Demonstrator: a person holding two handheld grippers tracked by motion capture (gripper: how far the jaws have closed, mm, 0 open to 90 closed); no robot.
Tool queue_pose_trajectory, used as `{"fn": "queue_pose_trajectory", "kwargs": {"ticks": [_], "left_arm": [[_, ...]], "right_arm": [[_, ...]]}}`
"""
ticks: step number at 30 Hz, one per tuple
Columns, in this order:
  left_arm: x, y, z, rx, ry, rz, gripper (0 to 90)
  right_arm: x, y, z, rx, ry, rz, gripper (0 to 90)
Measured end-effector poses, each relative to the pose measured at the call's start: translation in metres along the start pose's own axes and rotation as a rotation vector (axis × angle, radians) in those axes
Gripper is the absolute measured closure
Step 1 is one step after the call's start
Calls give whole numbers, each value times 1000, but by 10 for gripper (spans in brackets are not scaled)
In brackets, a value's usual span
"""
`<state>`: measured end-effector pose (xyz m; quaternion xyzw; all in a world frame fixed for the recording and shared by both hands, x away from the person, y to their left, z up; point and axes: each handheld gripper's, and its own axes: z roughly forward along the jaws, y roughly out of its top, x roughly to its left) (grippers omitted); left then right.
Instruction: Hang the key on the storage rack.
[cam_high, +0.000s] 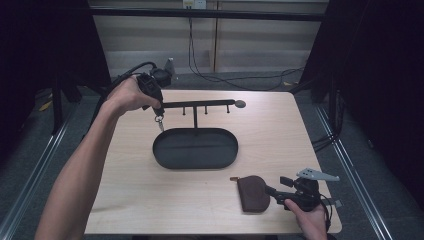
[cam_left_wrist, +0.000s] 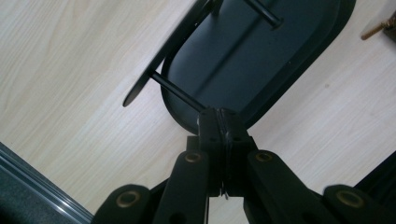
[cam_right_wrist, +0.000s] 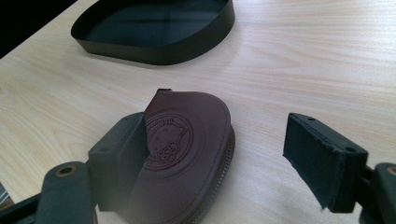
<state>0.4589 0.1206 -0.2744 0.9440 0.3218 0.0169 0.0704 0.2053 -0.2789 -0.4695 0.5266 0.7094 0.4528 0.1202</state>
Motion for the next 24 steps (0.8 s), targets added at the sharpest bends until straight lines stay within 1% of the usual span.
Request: {"fn": "queue_pose_trajectory", "kwargs": {"ticks": [1,3,4,5,6,8,9,10,11,12,13,15,16,17,18,20,21,22,23,24], "left_arm": [[1,1,1,-7,-7,2,894],[2,2,1,-20,-6,-9,894],[2,3,2,-12,-14,-1,894],[3,4,3,-12,-4,-8,894],[4,4,4,-9,-2,-4,894],[6,5,5,-12,-6,-15,894],[6,5,6,-8,2,-19,894],[6,4,7,-3,1,-14,894],[7,4,7,-8,4,-14,894],[6,4,8,-14,7,-24,894],[6,4,9,-9,7,-28,894],[5,4,12,-7,12,-14,893],[5,4,12,-7,12,-14,893],[6,5,12,-12,24,-16,893],[6,6,12,-17,21,-19,891],[5,6,12,-12,26,-16,889],[5,5,11,-19,28,-18,885],[4,4,10,-32,15,-16,867],[3,3,10,-36,24,-17,848],[3,3,10,-36,24,-17,829]], "right_arm": [[0,0,0,2,0,-4,216],[0,0,1,2,2,-6,216],[0,0,1,3,2,-5,216],[0,0,1,3,3,-6,216],[0,0,1,3,3,-6,215],[0,0,1,3,3,-7,215],[0,0,0,3,3,-7,215],[0,0,0,2,3,-7,215],[0,0,0,3,3,-7,215],[0,0,0,3,3,-8,215],[0,0,1,3,3,-7,215],[0,0,1,5,2,-6,212],[0,0,1,5,2,-6,212],[0,0,1,7,2,-5,210],[0,0,1,8,2,-4,210],[0,0,1,6,3,-5,210],[0,0,1,8,3,-5,210],[0,0,1,8,1,-6,210],[0,0,1,9,2,-6,210],[0,0,1,9,2,-6,210]]}}
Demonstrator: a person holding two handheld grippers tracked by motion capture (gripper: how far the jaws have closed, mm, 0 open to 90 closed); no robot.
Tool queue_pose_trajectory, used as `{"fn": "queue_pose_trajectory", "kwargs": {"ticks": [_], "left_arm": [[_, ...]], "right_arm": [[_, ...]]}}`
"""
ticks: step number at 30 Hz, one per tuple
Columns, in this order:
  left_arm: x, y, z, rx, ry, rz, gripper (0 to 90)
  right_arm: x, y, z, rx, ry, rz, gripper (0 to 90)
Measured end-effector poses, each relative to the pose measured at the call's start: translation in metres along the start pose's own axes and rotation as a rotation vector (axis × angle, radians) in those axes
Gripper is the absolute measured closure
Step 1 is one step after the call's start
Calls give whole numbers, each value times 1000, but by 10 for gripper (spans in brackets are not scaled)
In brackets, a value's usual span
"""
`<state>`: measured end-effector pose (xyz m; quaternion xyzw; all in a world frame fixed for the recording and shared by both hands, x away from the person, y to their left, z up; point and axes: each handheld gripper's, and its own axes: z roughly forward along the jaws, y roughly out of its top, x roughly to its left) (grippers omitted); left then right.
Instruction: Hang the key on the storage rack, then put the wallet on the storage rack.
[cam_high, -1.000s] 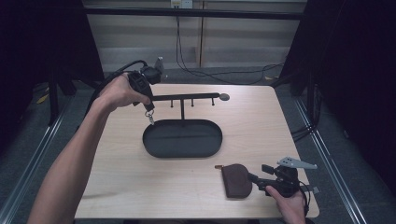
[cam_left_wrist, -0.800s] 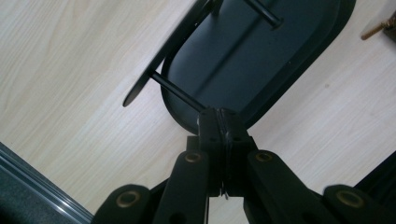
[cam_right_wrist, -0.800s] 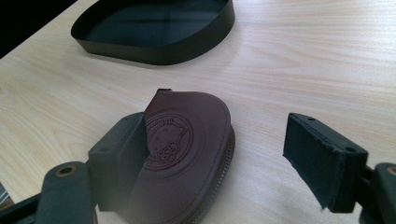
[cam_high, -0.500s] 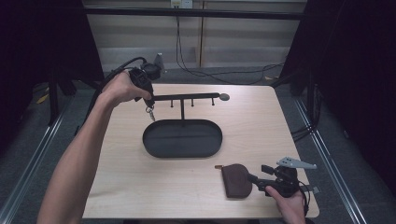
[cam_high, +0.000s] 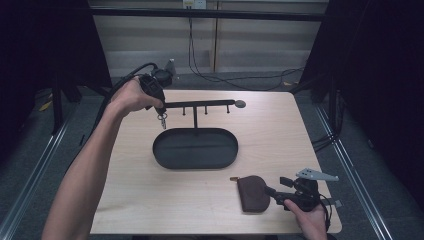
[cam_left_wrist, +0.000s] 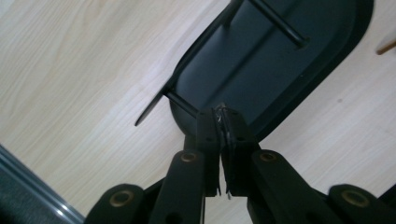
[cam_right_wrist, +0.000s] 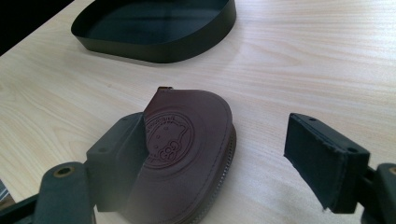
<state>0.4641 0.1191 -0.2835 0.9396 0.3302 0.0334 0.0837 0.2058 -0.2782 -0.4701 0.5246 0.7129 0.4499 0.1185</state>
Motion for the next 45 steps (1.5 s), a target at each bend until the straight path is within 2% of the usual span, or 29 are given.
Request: {"fn": "queue_pose_trajectory", "kwargs": {"ticks": [2,5,8,10,12,13,14,15,16,19,26,28,29,37,39,42,43,44,45], "left_arm": [[0,-2,-1,-17,-11,9,808],[4,-10,-3,-53,-32,-2,758],[6,-16,-2,-79,-31,-18,703],[8,-26,-3,-147,-29,-21,695],[8,-29,-4,-164,-35,-33,631],[8,-36,-4,-183,-41,-41,627],[8,-36,-4,-183,-41,-41,609],[8,-43,-3,-211,-39,-60,583],[8,-43,-3,-211,-39,-60,563],[5,-56,-2,-274,-54,-101,511],[-4,-71,0,-322,-37,-94,441],[-6,-76,1,-347,-39,-111,415],[-6,-82,2,-378,-54,-122,366],[-8,-107,13,-446,-61,-142,302],[-10,-116,15,-474,-69,-149,256],[-12,-120,17,-477,-63,-148,237],[-15,-126,19,-488,-75,-132,186],[-15,-126,19,-488,-75,-132,176],[-17,-132,22,-512,-90,-130,180]], "right_arm": [[0,0,1,0,1,4,210],[0,1,2,3,-2,6,209],[0,1,2,3,-3,5,209],[0,1,2,3,-5,4,209],[0,0,2,4,-5,-1,209],[0,0,2,3,-6,-4,209],[0,0,2,4,-6,-4,209],[0,0,2,3,-6,-5,209],[0,0,1,2,-6,-6,209],[1,0,1,3,-7,-9,209],[1,0,2,3,-11,-9,209],[1,0,2,3,-12,-10,209],[1,0,1,4,-12,-9,209],[1,1,2,8,-16,-5,209],[1,1,3,8,-15,-7,209],[1,1,3,9,-16,-3,208],[1,1,3,10,-19,-2,208],[1,1,3,10,-19,-2,208],[1,1,3,3,-19,-5,208]]}}
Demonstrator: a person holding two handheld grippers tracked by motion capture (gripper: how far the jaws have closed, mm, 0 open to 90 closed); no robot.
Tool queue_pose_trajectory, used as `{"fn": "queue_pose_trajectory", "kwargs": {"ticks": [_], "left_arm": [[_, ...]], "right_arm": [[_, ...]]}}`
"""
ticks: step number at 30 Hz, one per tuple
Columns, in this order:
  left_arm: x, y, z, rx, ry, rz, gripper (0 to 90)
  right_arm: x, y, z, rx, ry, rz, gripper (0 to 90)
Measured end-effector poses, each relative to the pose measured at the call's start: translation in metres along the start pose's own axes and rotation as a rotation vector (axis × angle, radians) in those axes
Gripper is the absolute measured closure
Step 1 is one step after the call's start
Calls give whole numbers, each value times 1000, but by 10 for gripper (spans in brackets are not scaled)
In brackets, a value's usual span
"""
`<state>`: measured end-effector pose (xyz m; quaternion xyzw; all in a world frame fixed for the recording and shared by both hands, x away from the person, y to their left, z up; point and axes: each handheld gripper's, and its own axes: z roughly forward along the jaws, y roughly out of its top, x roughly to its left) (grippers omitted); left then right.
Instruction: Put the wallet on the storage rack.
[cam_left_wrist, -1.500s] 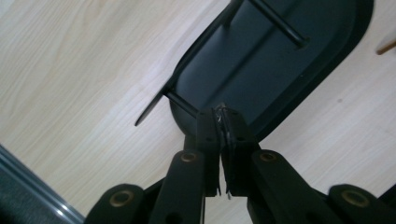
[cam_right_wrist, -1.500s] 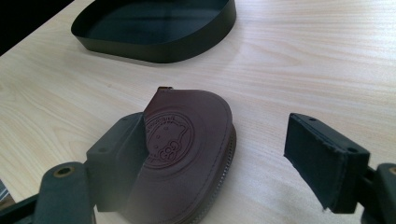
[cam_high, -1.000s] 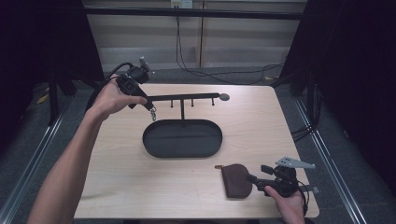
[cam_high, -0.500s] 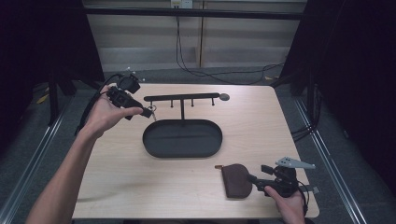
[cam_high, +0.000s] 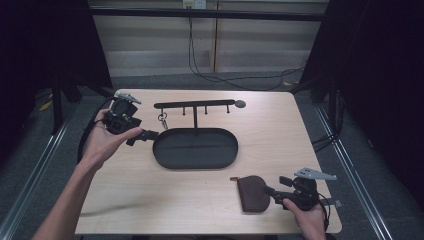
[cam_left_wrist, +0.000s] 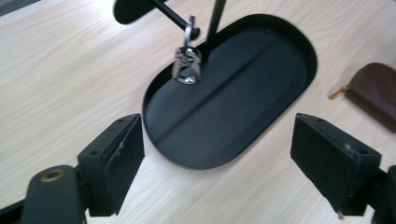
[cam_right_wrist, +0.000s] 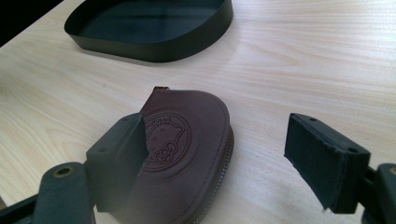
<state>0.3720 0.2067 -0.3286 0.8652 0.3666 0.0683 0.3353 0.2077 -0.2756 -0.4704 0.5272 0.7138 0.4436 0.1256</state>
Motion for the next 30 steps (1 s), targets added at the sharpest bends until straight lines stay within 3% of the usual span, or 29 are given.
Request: {"fn": "queue_pose_trajectory", "kwargs": {"ticks": [2,5,7,10,12,14,16,19,20,25,27,28,30], "left_arm": [[-2,-8,1,-8,-20,15,159],[-6,-21,3,-29,-15,31,162],[-6,-31,5,-47,-22,6,162],[-7,-40,6,-64,-19,2,163],[-14,-55,9,-59,24,12,164],[-20,-64,10,-65,39,20,164],[-25,-72,12,-55,65,53,164],[-28,-82,13,-69,67,54,164],[-27,-91,17,-44,21,65,165],[-21,-111,20,-30,-4,6,174],[-21,-119,21,-44,16,-17,162],[-22,-129,22,-56,24,-51,164],[-24,-134,24,-69,3,-67,167]], "right_arm": [[0,0,-1,2,0,1,208],[-1,-1,-2,-1,-2,-1,208],[0,-1,-2,-4,-1,0,208],[0,0,-2,-1,-1,-2,208],[0,-1,-1,-1,-2,-1,208],[0,0,-1,-1,-3,2,208],[0,-1,-1,2,0,0,208],[0,-1,-1,1,-1,-1,208],[0,-1,-1,0,-1,1,208],[-2,0,1,1,-1,18,207],[-3,0,1,2,0,22,207],[-2,0,1,1,-2,23,210],[-2,0,1,-2,-5,22,208]]}}
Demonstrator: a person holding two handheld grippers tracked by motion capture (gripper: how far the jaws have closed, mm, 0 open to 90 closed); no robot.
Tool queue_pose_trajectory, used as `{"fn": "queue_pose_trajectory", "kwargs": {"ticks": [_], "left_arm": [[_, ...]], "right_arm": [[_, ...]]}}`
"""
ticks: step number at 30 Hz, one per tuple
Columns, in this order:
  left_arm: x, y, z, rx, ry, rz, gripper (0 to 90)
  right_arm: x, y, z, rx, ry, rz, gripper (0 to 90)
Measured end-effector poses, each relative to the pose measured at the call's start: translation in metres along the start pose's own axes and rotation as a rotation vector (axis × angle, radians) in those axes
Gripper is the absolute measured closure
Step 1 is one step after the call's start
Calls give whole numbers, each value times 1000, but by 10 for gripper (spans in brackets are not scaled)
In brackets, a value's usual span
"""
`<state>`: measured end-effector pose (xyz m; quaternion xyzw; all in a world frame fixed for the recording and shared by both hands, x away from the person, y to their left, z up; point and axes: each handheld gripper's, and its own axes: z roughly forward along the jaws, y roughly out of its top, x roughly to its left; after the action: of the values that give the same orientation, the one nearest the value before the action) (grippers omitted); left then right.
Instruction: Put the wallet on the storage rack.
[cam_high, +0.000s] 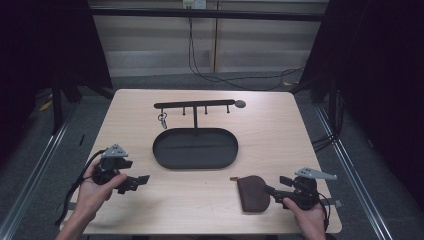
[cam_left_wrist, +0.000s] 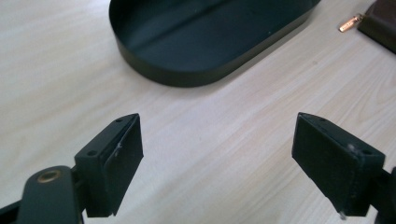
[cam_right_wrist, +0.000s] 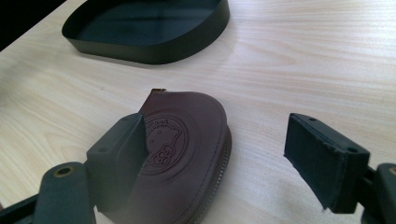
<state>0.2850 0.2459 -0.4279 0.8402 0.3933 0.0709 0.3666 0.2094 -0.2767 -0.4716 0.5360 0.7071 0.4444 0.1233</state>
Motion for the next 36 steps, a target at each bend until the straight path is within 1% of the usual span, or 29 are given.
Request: {"fn": "queue_pose_trajectory", "kwargs": {"ticks": [1,2,3,5,6,7,8,9,10,12,13,15,16,17,18,19,20,22,23,25,27,28,29,30,31,32,33,35,36], "left_arm": [[-1,-4,1,14,-3,4,167],[-7,-13,2,14,21,8,163],[-7,-13,2,14,21,8,163],[-12,-22,4,27,-13,-48,163],[-14,-26,4,18,-14,-72,170],[-14,-26,4,18,-14,-72,198],[-18,-31,6,-6,-27,-110,218],[-18,-31,6,-6,-27,-110,221],[-20,-37,7,-21,-62,-135,235],[-23,-41,6,-50,-63,-127,311],[-24,-42,6,-54,-56,-129,296],[-23,-44,5,-64,-57,-128,355],[-18,-46,5,-66,-93,-130,375],[-17,-47,6,-78,-95,-125,394],[-17,-48,6,-84,-75,-88,421],[-17,-48,6,-84,-75,-88,448],[-18,-51,7,-102,-51,-51,482],[-20,-52,8,-138,-65,-36,471],[-21,-52,8,-149,-78,-40,457],[-22,-50,8,-123,-87,-53,431],[-22,-49,7,-109,-73,-44,438],[-20,-49,8,-82,-70,-48,436],[-19,-49,9,-70,-75,-66,418],[-17,-50,10,-67,-75,-84,385],[-16,-50,11,-61,-83,-101,331],[-15,-49,11,-62,-83,-104,285],[-15,-49,11,-62,-82,-96,268],[-15,-50,12,-46,-81,-81,229],[-16,-50,12,-42,-87,-83,210]], "right_arm": [[0,0,0,-6,-13,0,205],[-1,1,0,-12,-20,8,209],[-1,1,0,-12,-20,8,209],[-1,1,-1,-6,-14,12,215],[-1,1,-1,-5,-16,11,217],[-1,1,-1,-5,-16,11,217],[-1,3,-1,-6,-8,12,226],[-1,3,-1,-6,-8,12,226],[0,5,-3,-11,-4,11,232],[1,7,-5,-29,6,12,239],[2,8,-6,-33,6,6,248],[3,9,-8,-35,1,-1,265],[4,9,-9,-38,6,-14,286],[5,10,-9,-37,5,-17,287],[5,10,-9,-38,-2,-20,293],[6,10,-9,-37,-7,-25,301],[6,10,-9,-37,-4,-26,307],[7,11,-8,-32,-8,-33,322],[8,11,-8,-22,-12,-36,324],[10,12,-8,-4,-12,-54,335],[12,13,-7,2,-22,-58,351],[14,16,-6,48,-36,-83,357],[14,17,-6,82,-37,-94,352],[14,20,-5,110,-30,-100,342],[14,22,-5,135,-19,-91,318],[14,25,-4,168,-8,-80,284],[14,27,-2,201,-2,-71,258],[17,30,2,251,10,-66,239],[19,31,5,274,9,-73,232]]}}
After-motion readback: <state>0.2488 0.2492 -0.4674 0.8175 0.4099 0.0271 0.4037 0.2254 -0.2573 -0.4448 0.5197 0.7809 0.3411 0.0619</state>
